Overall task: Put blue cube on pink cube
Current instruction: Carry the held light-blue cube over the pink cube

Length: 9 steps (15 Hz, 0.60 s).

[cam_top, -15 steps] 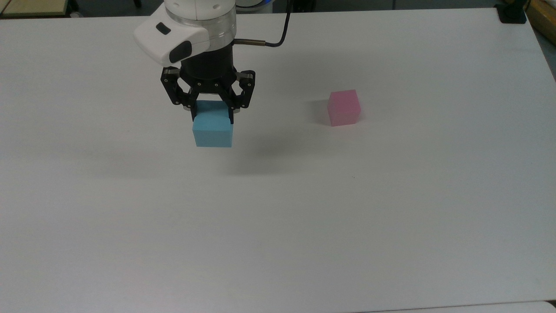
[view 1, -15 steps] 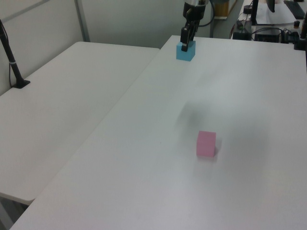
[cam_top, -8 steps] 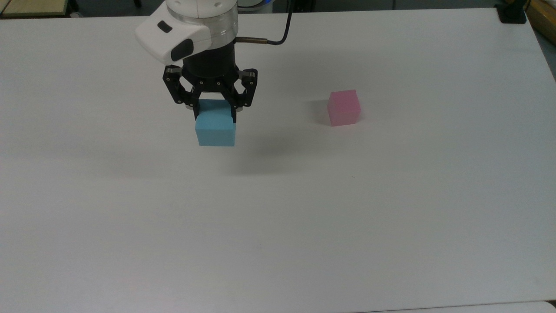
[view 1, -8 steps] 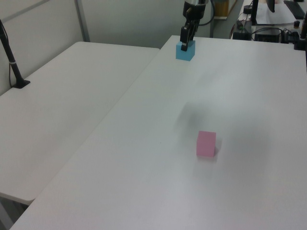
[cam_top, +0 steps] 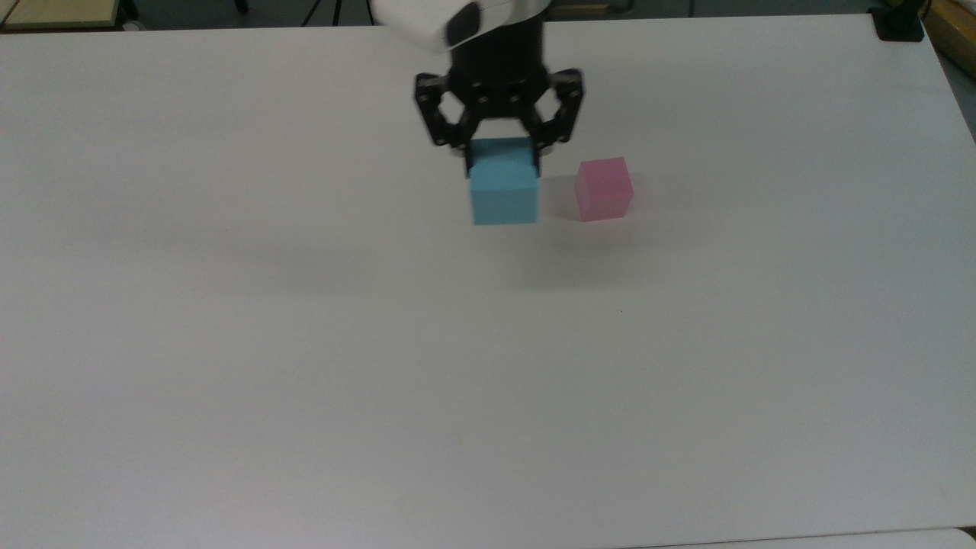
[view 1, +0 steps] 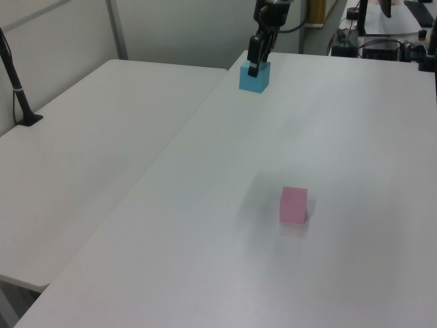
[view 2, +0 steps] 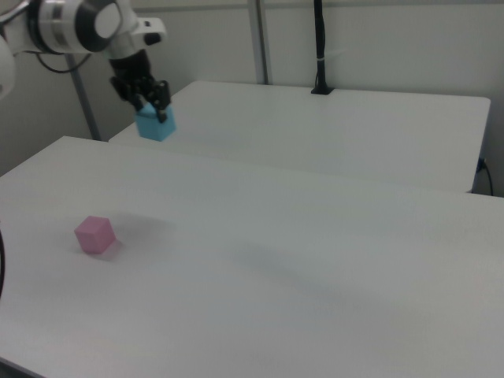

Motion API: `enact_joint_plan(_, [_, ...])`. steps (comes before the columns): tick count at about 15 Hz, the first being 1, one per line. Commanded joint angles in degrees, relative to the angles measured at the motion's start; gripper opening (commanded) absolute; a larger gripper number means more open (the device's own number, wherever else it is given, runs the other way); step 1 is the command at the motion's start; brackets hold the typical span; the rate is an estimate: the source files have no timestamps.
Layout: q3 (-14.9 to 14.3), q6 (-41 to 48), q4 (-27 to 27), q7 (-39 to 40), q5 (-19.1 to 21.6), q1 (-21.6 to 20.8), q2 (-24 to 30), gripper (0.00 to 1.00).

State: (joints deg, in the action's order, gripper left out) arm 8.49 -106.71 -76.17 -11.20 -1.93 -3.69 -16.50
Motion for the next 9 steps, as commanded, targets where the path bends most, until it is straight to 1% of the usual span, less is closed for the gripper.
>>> enact_joint_plan(1, [0.65,1.93,-5.73,-3.47,0.17,-3.77,5.33,0.32])
enact_joint_plan(4, [0.65,2.56,-10.29,-5.58,0.08,-7.03,9.63,0.32])
enact_joint_plan(5, [0.65,2.38,-12.83,-5.76,0.08,-7.73,12.00,0.32])
enact_joint_plan(7, [0.65,1.77,-20.03,-5.67,0.17,-9.23,17.88,0.33])
enact_joint_plan(9, [0.74,1.68,-25.49,-5.67,0.43,-10.98,22.72,0.33])
